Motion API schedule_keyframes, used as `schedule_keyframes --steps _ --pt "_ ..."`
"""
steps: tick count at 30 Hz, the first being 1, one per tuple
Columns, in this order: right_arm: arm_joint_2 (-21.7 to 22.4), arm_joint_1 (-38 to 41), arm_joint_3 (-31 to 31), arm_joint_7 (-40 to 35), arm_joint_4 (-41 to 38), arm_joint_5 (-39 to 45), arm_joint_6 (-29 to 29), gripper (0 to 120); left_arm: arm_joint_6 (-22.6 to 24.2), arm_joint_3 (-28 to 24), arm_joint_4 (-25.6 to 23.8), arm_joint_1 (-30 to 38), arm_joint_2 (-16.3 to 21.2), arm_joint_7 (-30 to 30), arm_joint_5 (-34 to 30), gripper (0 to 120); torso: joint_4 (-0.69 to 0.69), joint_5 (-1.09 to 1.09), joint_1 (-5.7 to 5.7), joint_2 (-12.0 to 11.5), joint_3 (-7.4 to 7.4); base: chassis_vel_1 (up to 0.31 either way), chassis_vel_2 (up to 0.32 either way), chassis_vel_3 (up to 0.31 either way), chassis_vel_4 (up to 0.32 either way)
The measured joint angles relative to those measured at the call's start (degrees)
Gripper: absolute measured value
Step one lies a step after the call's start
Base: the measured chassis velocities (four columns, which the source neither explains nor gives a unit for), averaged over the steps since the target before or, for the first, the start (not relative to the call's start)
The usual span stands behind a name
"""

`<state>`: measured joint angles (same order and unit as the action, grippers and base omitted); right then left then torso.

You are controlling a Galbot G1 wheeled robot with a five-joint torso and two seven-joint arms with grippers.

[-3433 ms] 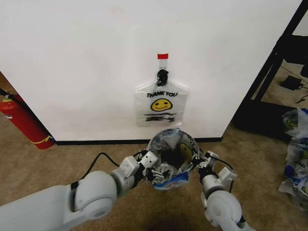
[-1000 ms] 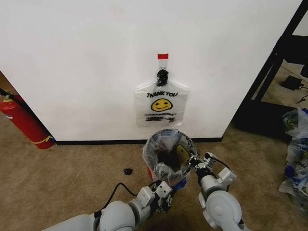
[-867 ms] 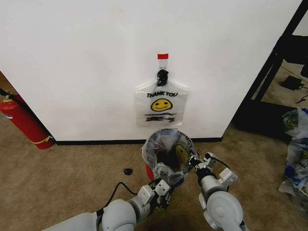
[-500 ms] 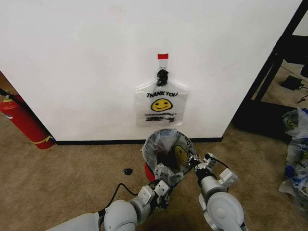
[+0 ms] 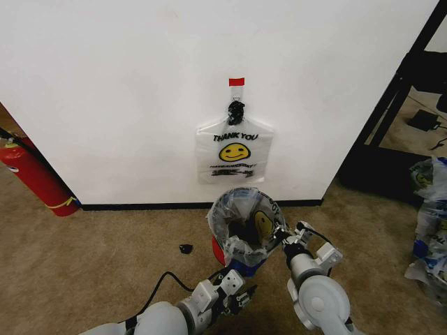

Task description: Pick up the garbage bag from the wall and place it over the trash bin.

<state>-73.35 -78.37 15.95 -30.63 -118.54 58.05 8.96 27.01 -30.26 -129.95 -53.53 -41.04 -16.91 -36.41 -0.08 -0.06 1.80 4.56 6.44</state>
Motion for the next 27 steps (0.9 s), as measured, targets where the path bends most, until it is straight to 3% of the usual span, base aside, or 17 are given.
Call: schedule_keyframes --steps 6,10,13,14,19,27 --pt "-0.6 0.4 0.1 0.7 2.4 -0.7 0.0 1 -3.3 7.6 -2.7 -3.1 0.7 -1.4 -2.4 78 -0.02 0.0 0.0 0.0 0.0 0.0 0.0 0.0 0.0" --pt "-2.6 1.8 -1.0 1.6 5.5 -0.7 0.1 1 -6.7 20.4 -3.2 -11.6 -0.4 -2.4 -3.9 95 -0.01 0.01 0.0 0.0 0.0 0.0 0.0 0.0 0.0" --pt "-4.7 3.5 -2.3 2.3 8.4 -1.0 0.5 1 -8.8 29.0 -3.7 -19.0 -2.4 -3.0 -4.4 99 0.02 -0.01 0.0 0.0 0.0 0.0 0.0 0.0 0.0" --pt "-4.7 3.5 -2.3 2.3 8.4 -1.0 0.5 1 -8.8 29.0 -3.7 -19.0 -2.4 -3.0 -4.4 99 0.02 -0.01 0.0 0.0 0.0 0.0 0.0 0.0 0.0" --pt "-6.7 5.7 -4.0 2.8 12.9 -2.7 0.7 1 -12.2 38.4 -1.2 -24.6 -5.7 -3.8 -3.6 100 0.0 0.0 0.0 0.0 0.0 0.0 0.0 0.0 0.0" --pt "-6.4 6.2 -4.7 5.0 15.3 -4.0 0.8 1 -12.9 40.9 -0.5 -25.9 -9.0 -3.9 -3.9 100 -0.01 0.01 0.0 0.0 0.0 0.0 0.0 0.0 0.0"
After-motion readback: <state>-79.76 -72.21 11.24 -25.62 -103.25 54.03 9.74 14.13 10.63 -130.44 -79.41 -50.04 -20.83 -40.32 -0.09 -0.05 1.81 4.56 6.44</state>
